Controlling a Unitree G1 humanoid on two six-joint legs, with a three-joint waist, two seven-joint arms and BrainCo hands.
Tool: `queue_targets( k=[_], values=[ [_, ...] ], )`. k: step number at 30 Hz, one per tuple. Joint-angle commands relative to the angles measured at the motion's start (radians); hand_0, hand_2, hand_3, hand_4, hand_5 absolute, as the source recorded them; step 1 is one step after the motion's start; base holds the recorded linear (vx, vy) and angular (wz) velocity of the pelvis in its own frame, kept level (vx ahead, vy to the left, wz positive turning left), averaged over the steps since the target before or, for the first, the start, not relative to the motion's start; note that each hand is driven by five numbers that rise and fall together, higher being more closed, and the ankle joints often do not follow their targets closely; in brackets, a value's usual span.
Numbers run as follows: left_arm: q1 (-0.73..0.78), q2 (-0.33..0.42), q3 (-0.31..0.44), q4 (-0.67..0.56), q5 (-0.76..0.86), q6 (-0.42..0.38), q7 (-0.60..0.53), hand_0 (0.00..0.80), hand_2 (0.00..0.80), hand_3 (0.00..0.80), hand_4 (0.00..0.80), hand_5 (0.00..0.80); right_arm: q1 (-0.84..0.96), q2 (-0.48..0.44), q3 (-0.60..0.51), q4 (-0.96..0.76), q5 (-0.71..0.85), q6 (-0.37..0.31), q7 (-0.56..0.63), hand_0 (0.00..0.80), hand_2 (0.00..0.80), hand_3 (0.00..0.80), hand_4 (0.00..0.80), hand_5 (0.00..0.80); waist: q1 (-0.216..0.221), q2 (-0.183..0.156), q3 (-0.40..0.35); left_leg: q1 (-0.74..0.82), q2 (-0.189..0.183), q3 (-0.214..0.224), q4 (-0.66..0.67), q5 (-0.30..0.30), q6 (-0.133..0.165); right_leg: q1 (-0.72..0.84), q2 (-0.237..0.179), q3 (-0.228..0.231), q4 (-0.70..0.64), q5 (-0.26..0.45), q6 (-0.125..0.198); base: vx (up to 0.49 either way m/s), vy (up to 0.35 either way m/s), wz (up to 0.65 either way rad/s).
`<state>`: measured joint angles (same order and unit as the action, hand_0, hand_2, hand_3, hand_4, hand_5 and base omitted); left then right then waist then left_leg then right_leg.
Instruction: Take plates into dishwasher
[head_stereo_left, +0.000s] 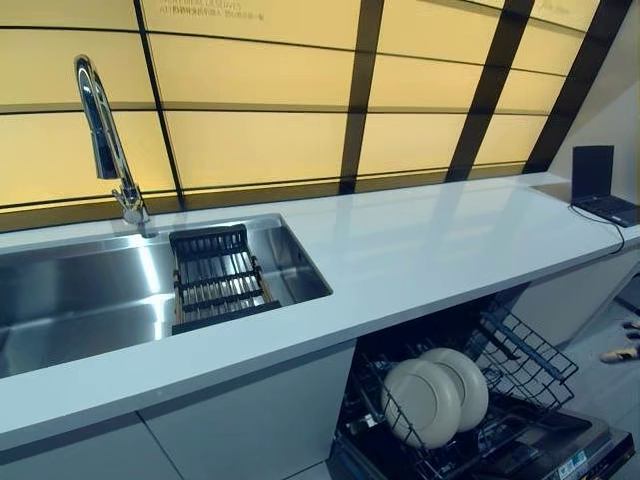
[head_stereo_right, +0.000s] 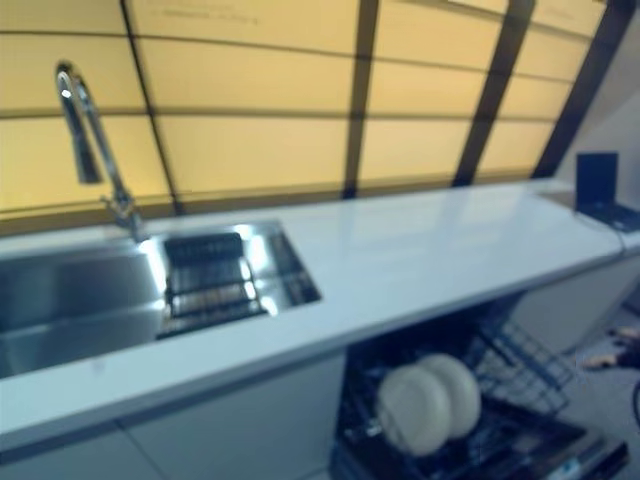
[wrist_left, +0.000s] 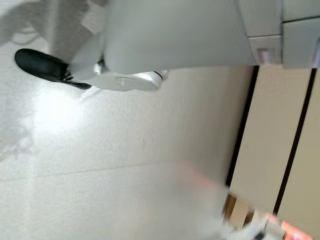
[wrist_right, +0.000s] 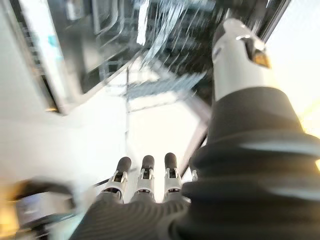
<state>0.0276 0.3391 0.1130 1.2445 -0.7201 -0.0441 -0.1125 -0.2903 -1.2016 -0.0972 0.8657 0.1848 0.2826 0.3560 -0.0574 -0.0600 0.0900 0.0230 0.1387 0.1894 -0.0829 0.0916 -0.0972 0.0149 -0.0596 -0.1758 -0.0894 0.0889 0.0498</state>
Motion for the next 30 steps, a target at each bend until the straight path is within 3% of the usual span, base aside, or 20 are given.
queue_targets(
  k=[1,4,8,14,15,17,20,21,25,27,28,30],
  values=[
    [0.008,0.065,0.039,0.058,0.021,-0.033,-0.006,0.000,0.000,0.000,0.000,0.000,0.015,-0.029,-0.086,0.103,0.024,-0.019,-0.071,0.000,0.000,0.000,0.000,0.000,0.028,-0.058,0.009,0.023,0.013,0.013,-0.004,-0.012,0.003,0.061,0.047,-0.040,0.009,-0.061,0.005,-0.013,-0.060,-0.02],
    [0.007,0.062,0.064,0.071,-0.001,-0.049,-0.019,0.000,0.000,0.000,0.000,0.000,0.089,-0.009,-0.193,0.235,0.037,-0.031,-0.088,0.000,0.000,0.000,0.000,0.000,0.042,-0.060,0.038,-0.002,0.018,0.034,0.001,0.017,-0.016,0.054,0.042,-0.051,0.002,-0.050,0.010,-0.127,-0.074,-0.02],
    [-0.040,0.053,0.076,0.100,-0.014,-0.042,-0.015,0.000,0.000,0.000,0.000,0.000,0.188,0.012,-0.291,0.342,0.019,-0.063,-0.079,0.000,0.000,0.000,0.000,0.000,0.000,-0.085,0.052,0.046,-0.005,0.086,0.242,-0.095,0.009,0.018,0.014,-0.102,0.011,-0.030,-0.019,-0.180,-0.006,0.04],
    [-0.071,0.058,0.064,0.115,0.025,-0.019,-0.010,0.000,0.000,0.000,0.000,0.000,0.331,0.041,-0.402,0.382,0.050,-0.045,-0.037,0.000,0.000,0.000,0.000,0.000,-0.054,-0.056,0.011,0.157,-0.009,0.063,0.315,-0.059,-0.013,-0.030,0.057,-0.144,0.024,-0.035,-0.053,-0.138,0.012,0.30],
    [-0.085,0.056,0.052,0.128,0.039,-0.011,-0.028,0.000,0.000,0.000,0.000,0.000,0.371,0.047,-0.440,0.392,0.070,-0.037,-0.036,0.000,0.000,0.000,0.000,0.000,-0.065,-0.042,-0.002,0.173,-0.031,0.034,0.346,-0.055,-0.022,-0.045,0.072,-0.154,0.021,-0.032,-0.059,-0.249,0.037,0.39],
    [-0.092,0.048,0.038,0.130,0.043,-0.014,-0.040,0.000,0.000,0.000,0.000,0.000,0.386,0.056,-0.460,0.394,0.099,-0.029,-0.035,0.000,0.000,0.000,0.000,0.000,-0.074,-0.023,-0.007,0.200,-0.072,-0.009,0.289,-0.084,-0.014,-0.093,0.087,-0.154,0.039,-0.018,-0.050,-0.358,0.145,0.37],
    [-0.132,0.025,-0.004,0.117,0.041,-0.003,-0.031,0.000,0.000,0.000,0.000,0.000,0.334,0.092,-0.404,0.403,0.105,0.003,-0.073,0.000,0.000,0.000,0.000,0.000,-0.087,-0.003,0.016,0.255,-0.096,0.002,0.134,-0.234,0.027,-0.213,0.080,-0.175,0.121,-0.007,-0.013,-0.485,0.188,0.18],
    [-0.157,0.019,-0.025,0.115,0.032,-0.006,-0.018,0.000,0.000,0.000,0.000,0.000,0.301,0.121,-0.358,0.410,0.109,0.020,-0.108,0.000,0.000,0.000,0.000,0.000,-0.078,-0.006,0.035,0.258,-0.116,-0.002,0.083,-0.297,0.054,-0.256,0.065,-0.192,0.152,0.017,0.008,-0.359,0.090,0.13],
    [-0.175,0.019,-0.033,0.118,0.029,-0.004,-0.010,0.000,0.000,0.000,0.000,0.000,0.270,0.152,-0.315,0.415,0.127,0.061,-0.132,0.000,0.000,0.000,0.000,0.000,-0.075,-0.025,0.058,0.239,-0.144,-0.009,0.062,-0.307,0.075,-0.292,0.035,-0.204,0.164,0.067,0.022,-0.286,0.038,0.31],
    [-0.170,0.022,-0.032,0.132,0.038,0.006,0.004,0.000,0.000,0.000,0.000,0.000,0.248,0.172,-0.272,0.457,0.059,0.200,-0.086,0.000,0.000,0.000,0.000,0.000,-0.052,-0.039,0.067,0.222,-0.180,-0.059,0.052,-0.307,0.096,-0.280,0.026,-0.194,0.125,0.110,0.044,-0.335,0.064,0.42],
    [-0.167,0.028,-0.027,0.140,0.040,0.007,0.009,0.000,0.000,0.000,0.000,0.000,0.245,0.174,-0.264,0.483,0.029,0.218,-0.088,0.000,0.000,0.000,0.000,0.000,-0.040,-0.042,0.066,0.217,-0.192,-0.068,0.052,-0.305,0.104,-0.271,0.023,-0.197,0.102,0.125,0.051,-0.387,0.066,0.16],
    [-0.163,0.039,-0.021,0.148,0.054,0.009,0.018,0.000,0.000,0.000,0.000,0.000,0.241,0.182,-0.250,0.531,0.025,0.192,-0.083,0.000,0.000,0.000,0.000,0.000,-0.014,-0.050,0.070,0.203,-0.212,-0.085,0.063,-0.297,0.116,-0.258,0.014,-0.206,0.047,0.155,0.065,-0.294,0.050,0.05]
  ],
)
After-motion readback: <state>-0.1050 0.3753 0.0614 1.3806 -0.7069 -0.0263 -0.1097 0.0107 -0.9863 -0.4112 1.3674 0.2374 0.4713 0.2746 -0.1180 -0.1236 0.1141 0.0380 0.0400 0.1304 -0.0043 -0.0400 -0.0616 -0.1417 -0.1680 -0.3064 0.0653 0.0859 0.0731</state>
